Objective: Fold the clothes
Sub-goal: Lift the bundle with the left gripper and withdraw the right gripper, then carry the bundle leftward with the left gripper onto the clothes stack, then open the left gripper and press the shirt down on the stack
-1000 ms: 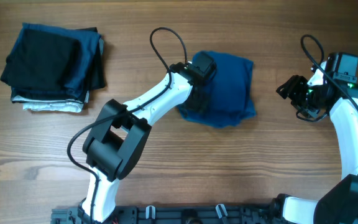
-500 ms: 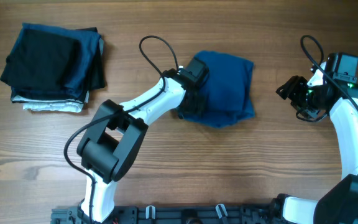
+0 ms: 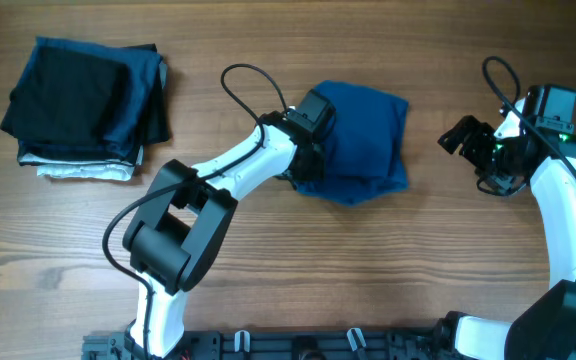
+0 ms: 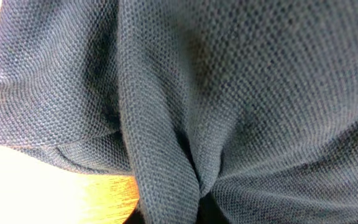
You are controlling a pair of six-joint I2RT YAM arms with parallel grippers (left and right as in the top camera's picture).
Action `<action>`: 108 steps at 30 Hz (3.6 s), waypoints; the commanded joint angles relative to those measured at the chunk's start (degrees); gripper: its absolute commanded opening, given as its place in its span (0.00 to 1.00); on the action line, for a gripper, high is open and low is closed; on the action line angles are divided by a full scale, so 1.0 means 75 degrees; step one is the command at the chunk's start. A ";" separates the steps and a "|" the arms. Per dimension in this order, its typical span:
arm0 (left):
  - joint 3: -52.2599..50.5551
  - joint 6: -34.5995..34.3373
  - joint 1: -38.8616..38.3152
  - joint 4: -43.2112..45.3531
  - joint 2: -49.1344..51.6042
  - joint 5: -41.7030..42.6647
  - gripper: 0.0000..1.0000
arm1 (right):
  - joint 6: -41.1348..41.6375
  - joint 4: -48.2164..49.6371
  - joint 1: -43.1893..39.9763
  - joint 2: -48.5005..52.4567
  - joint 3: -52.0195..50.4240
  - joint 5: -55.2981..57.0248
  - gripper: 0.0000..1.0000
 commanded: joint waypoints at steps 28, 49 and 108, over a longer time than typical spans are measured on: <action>0.0577 0.4001 0.1772 0.1667 -0.2224 -0.5234 0.04 | -0.0026 0.0635 -0.0015 0.0047 -0.0070 0.0082 1.00; 0.0548 0.1798 0.6601 0.1023 -0.3573 -0.3077 0.04 | -0.0026 0.0659 -0.0017 0.0047 -0.0070 0.0082 0.99; 0.0562 0.0833 0.7775 0.0475 -0.3276 0.2189 0.20 | -0.0023 0.0662 -0.0017 0.0047 -0.0070 0.0082 0.99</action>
